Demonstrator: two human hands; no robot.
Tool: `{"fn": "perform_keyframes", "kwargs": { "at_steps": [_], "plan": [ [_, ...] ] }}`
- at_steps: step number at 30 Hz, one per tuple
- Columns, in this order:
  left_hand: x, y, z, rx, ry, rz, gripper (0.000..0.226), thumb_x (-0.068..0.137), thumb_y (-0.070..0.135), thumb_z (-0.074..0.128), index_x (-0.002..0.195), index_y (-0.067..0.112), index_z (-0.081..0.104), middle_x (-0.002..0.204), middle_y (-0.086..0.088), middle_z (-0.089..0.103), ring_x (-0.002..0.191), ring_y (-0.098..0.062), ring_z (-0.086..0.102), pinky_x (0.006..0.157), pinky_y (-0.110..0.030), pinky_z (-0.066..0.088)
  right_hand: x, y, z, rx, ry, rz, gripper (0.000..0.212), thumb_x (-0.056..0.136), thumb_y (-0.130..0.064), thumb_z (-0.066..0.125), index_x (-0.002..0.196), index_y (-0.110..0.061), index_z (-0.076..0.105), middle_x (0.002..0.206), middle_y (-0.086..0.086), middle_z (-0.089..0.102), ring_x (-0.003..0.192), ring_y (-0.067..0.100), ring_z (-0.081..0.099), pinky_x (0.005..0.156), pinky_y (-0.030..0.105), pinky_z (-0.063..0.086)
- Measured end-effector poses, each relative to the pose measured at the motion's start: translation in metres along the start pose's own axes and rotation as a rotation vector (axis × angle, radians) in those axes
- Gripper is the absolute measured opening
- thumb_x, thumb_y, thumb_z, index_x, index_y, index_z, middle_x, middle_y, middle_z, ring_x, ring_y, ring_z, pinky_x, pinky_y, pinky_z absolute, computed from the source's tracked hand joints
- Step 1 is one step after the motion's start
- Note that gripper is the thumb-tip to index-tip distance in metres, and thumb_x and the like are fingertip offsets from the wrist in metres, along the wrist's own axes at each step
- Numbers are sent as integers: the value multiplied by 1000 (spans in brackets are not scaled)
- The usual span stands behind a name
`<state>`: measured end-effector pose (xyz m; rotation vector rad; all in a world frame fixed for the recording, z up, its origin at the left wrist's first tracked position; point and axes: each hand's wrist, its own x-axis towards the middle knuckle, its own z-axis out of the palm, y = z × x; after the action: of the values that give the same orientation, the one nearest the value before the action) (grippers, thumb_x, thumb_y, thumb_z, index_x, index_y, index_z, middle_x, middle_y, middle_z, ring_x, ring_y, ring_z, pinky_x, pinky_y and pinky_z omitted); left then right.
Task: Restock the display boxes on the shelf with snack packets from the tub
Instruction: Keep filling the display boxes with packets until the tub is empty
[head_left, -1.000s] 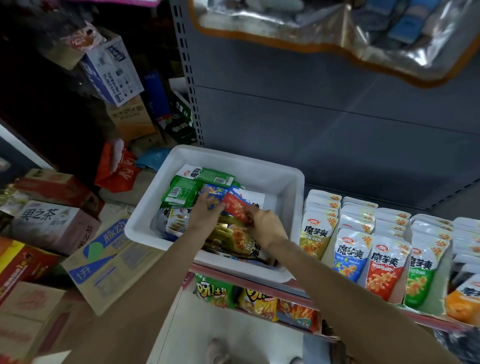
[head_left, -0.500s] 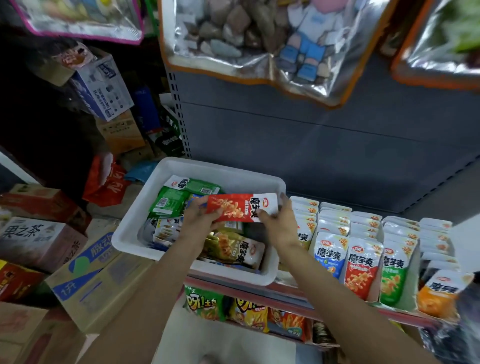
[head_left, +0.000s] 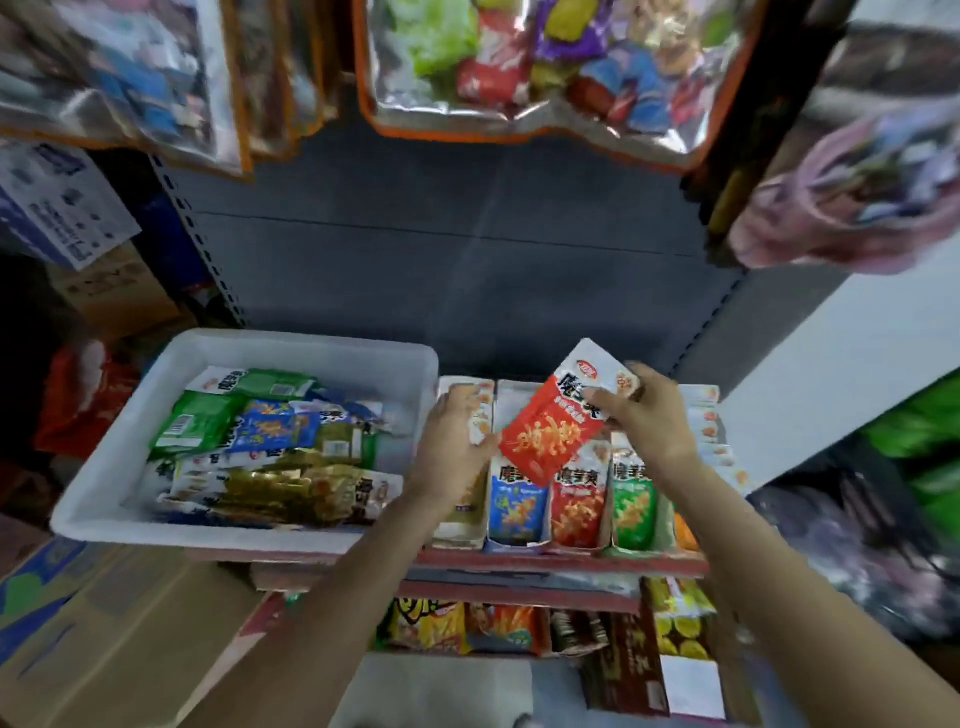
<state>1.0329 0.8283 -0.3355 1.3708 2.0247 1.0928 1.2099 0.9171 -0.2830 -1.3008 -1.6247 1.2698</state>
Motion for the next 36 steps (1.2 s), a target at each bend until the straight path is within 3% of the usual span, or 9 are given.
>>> {"fn": "perform_keyframes", "kwargs": {
  "at_steps": [4, 6, 9, 12, 17, 23, 28, 32, 36],
  "plan": [
    [-4, 7, 27, 416, -170, 218, 78, 82, 24, 70, 146, 15, 27, 152, -3, 28, 141, -20, 22, 113, -32, 23, 8, 18, -35, -289, -65, -65, 13, 80, -20, 74, 83, -15, 62, 92, 20, 68, 83, 38, 65, 74, 54, 53],
    [-6, 3, 35, 611, -275, 262, 91, 82, 28, 70, 151, 18, 10, 159, 0, 6, 146, -19, 3, 118, -32, 9, 10, 26, -43, -430, -110, -88, 22, 80, -23, 74, 92, -9, 63, 91, 16, 69, 82, 35, 64, 74, 45, 53],
    [-9, -3, 44, 743, -314, 259, 96, 82, 26, 70, 151, 24, 3, 159, 0, -4, 146, -20, -5, 118, -34, 2, 10, 36, -42, -583, -113, -142, 30, 84, -21, 70, 111, -8, 63, 83, 13, 64, 73, 27, 57, 65, 32, 41],
    [-10, -4, 50, 778, -266, 250, 93, 84, 18, 69, 151, 27, 5, 159, 1, -4, 146, -20, -5, 117, -35, 2, 7, 42, -32, -558, -120, -174, 31, 86, -18, 67, 115, -8, 62, 85, 14, 63, 76, 27, 58, 65, 30, 41],
    [-9, -8, 53, 775, -244, 242, 90, 84, 14, 67, 150, 28, 7, 159, 1, -3, 146, -19, -6, 118, -37, 4, 9, 48, -22, -437, -147, -183, 17, 87, -16, 66, 103, -11, 64, 91, 5, 67, 84, 25, 63, 71, 36, 52],
    [-8, -16, 53, 784, -240, 263, 89, 84, 4, 63, 150, 29, 9, 159, 3, -5, 146, -18, -10, 118, -37, 6, 1, 72, -21, -788, -283, -236, 23, 86, -10, 65, 108, -14, 64, 105, 3, 61, 91, 19, 60, 76, 26, 50],
    [-8, -15, 54, 778, -239, 265, 88, 85, 3, 62, 150, 29, 9, 159, 3, -6, 146, -19, -10, 118, -36, 4, -2, 83, -14, -978, -161, -340, 26, 88, -12, 61, 114, -12, 61, 114, 6, 52, 105, 21, 53, 70, 25, 46],
    [-9, -13, 52, 749, -244, 269, 84, 87, 7, 61, 150, 27, 10, 159, 3, -4, 146, -18, -8, 118, -35, 5, -5, 82, -5, -1073, -120, -344, 32, 90, -15, 58, 121, -11, 52, 120, 9, 48, 110, 25, 47, 84, 33, 46],
    [-10, -6, 43, 520, -210, 233, 62, 92, 10, 54, 146, 22, 28, 157, 3, 16, 145, -15, 9, 117, -32, 12, -5, 74, 1, -956, -84, -321, 42, 87, -23, 66, 125, -15, 51, 122, 7, 46, 113, 23, 43, 90, 34, 47]
  ]
}}
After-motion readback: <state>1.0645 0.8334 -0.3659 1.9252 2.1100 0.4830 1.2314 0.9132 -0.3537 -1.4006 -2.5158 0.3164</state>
